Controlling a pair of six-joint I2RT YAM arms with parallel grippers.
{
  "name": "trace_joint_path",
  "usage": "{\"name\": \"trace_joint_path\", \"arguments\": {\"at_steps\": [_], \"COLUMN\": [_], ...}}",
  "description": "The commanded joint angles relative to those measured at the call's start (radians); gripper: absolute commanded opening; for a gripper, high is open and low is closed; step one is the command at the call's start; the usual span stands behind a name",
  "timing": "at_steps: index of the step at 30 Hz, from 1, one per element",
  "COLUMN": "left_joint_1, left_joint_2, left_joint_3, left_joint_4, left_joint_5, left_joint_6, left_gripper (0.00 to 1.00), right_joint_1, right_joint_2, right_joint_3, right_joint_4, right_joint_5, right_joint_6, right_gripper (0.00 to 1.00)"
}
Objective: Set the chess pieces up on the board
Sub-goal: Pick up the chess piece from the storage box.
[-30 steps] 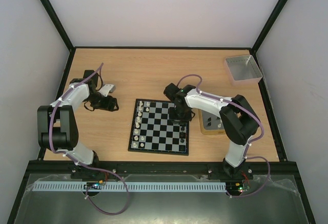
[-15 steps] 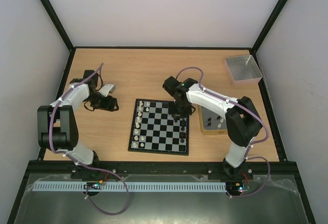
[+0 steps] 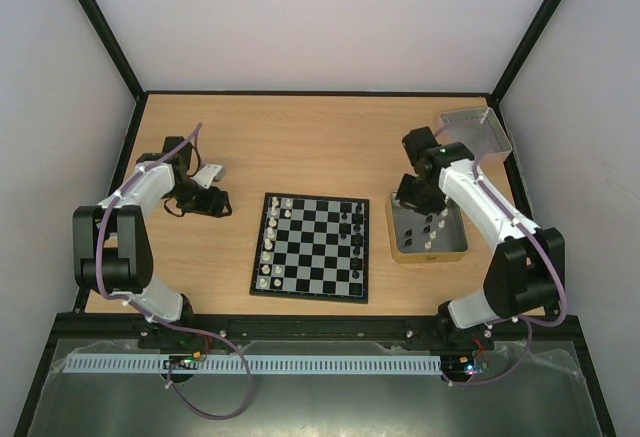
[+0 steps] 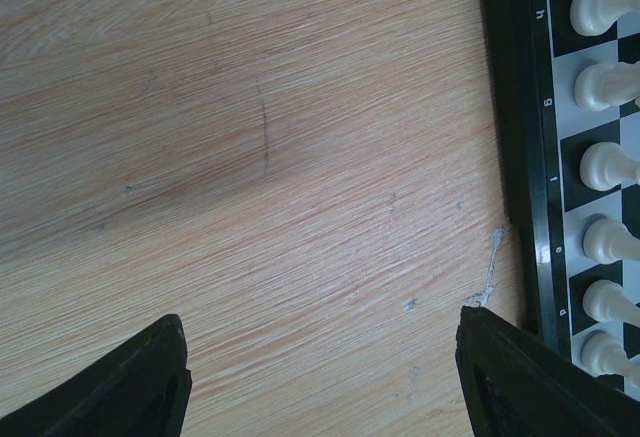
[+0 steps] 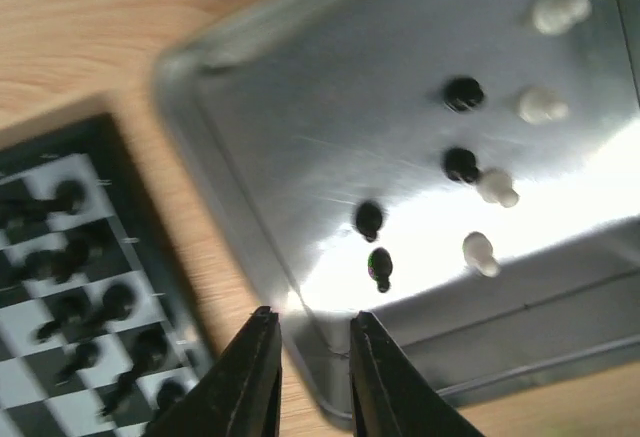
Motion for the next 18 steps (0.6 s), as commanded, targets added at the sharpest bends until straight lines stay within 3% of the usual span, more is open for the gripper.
{"name": "trace_joint_path", "arguments": {"at_steps": [1,7,18], "left_joint_1": [-0.009,-0.017,-0.026], "left_joint_2": [-0.001,0.002,0.003], "left_joint_3": [-0.006,-0.005,0.000], "left_joint_4": [-0.012,-0.015,-0.020], "left_joint_5": [0.011,0.005,-0.004], "left_joint_6": [-0.002,-0.003,-0.005], "left_gripper": [0.73,0.73,0.73], "right_joint_1": [-0.048,-0.056,-0.079], "right_joint_2": [-0.022,0.011,0.099], "right_joint_3": [-0.119,-0.231,-0.250], "right_joint_4": [0.024,0.115,0.182], "right_joint_5": [-0.013,-0.075,-0.045], "right_joint_6": [-0.027,-0.043,-0.073], "right_gripper": [0.21,0.26,0.25]}}
